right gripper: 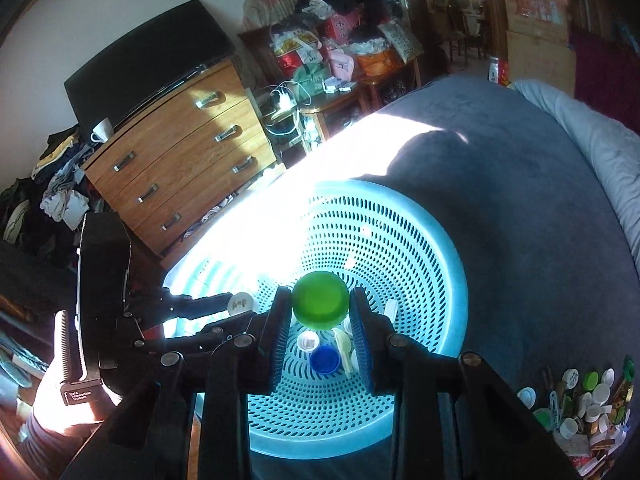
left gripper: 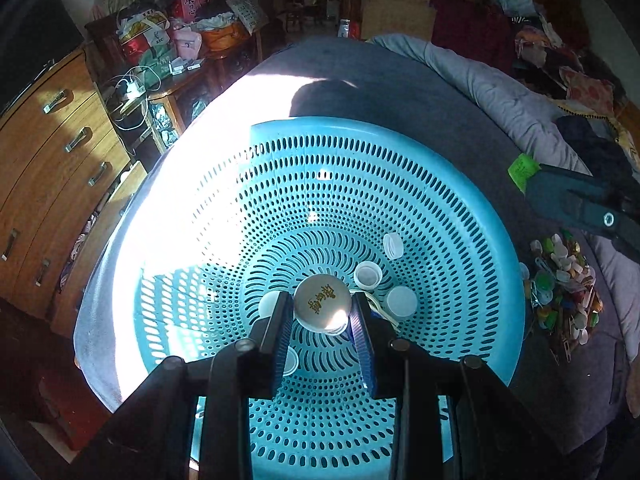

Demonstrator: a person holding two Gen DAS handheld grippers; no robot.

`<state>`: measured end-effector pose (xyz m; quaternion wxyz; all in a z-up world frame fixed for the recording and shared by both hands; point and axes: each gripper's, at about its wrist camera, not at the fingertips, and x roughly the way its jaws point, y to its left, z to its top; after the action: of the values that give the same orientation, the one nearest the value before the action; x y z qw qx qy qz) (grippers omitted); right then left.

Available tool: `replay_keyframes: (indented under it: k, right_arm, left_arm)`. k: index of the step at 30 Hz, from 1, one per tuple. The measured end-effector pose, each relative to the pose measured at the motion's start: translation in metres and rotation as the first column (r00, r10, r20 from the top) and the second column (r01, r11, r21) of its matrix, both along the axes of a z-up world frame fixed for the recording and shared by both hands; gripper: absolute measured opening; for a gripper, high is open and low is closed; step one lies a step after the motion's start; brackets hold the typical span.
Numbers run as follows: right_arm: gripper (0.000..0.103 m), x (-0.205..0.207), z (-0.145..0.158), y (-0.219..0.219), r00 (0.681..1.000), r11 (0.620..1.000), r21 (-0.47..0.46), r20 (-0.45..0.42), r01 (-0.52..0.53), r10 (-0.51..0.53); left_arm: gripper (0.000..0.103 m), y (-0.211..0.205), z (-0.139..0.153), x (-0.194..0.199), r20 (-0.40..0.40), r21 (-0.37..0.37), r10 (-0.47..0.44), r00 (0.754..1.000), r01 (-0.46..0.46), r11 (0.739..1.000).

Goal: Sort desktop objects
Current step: 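Open both tools to drop the caps into the basket, then move both open tools back to the pile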

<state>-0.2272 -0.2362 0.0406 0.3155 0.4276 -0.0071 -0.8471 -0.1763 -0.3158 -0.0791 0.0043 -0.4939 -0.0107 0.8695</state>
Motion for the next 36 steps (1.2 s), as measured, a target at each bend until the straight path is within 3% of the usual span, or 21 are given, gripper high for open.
replay_keyframes:
  k: [9, 11, 12, 13, 15, 19, 22, 26, 29, 36]
  right_arm:
    - [0.029, -0.002, -0.004, -0.008, 1.0, 1.0, 0.002, 0.004, -0.008, 0.008]
    - [0.031, -0.002, -0.006, -0.01, 1.0, 1.0, 0.007, 0.009, -0.008, 0.008]
    - [0.04, -0.003, -0.006, -0.011, 1.0, 1.0, 0.01, 0.012, -0.009, 0.009]
    - [0.059, -0.002, -0.005, -0.011, 1.0, 1.0, 0.011, 0.008, -0.009, 0.009]
    - [0.072, 0.005, 0.003, -0.006, 0.999, 1.0, 0.015, -0.04, 0.005, -0.004]
    - [0.072, 0.028, 0.014, 0.025, 0.997, 0.998, -0.041, -0.056, 0.052, -0.055]
    - [0.072, 0.061, 0.026, 0.058, 0.984, 0.996, -0.037, -0.155, 0.087, -0.092]
    - [0.073, 0.107, 0.024, 0.116, 0.961, 0.982, -0.067, -0.2, 0.179, -0.189]
    - [0.073, 0.141, 0.015, 0.156, 0.94, 0.966, -0.065, -0.223, 0.25, -0.258]
    - [0.074, 0.193, -0.008, 0.233, 0.904, 0.921, -0.082, -0.178, 0.381, -0.39]
  left_arm:
    - [0.031, 0.002, -0.006, -0.001, -0.002, -0.012, 0.01, 1.0, -0.01, 1.0]
    - [0.032, 0.004, -0.005, -0.001, -0.003, -0.021, 0.016, 1.0, -0.016, 1.0]
    - [0.034, 0.004, -0.004, 0.0, -0.01, -0.027, 0.024, 1.0, -0.025, 0.999]
    - [0.04, 0.003, -0.001, 0.001, -0.03, -0.039, 0.04, 0.999, -0.041, 0.998]
    - [0.049, 0.004, 0.004, 0.008, -0.073, -0.071, 0.067, 0.995, -0.072, 0.995]
    - [0.049, 0.015, 0.021, 0.029, -0.161, -0.114, 0.105, 0.981, -0.124, 0.986]
    - [0.052, 0.037, 0.048, 0.057, -0.306, -0.156, 0.085, 0.948, -0.138, 0.978]
    - [0.058, 0.077, 0.075, 0.088, -0.389, -0.111, 0.014, 0.921, -0.062, 0.992]
    - [0.058, 0.117, 0.09, 0.103, -0.435, -0.133, -0.069, 0.898, 0.012, 0.991]
    - [0.058, 0.216, 0.103, 0.115, -0.43, -0.184, -0.242, 0.87, 0.178, 0.967]
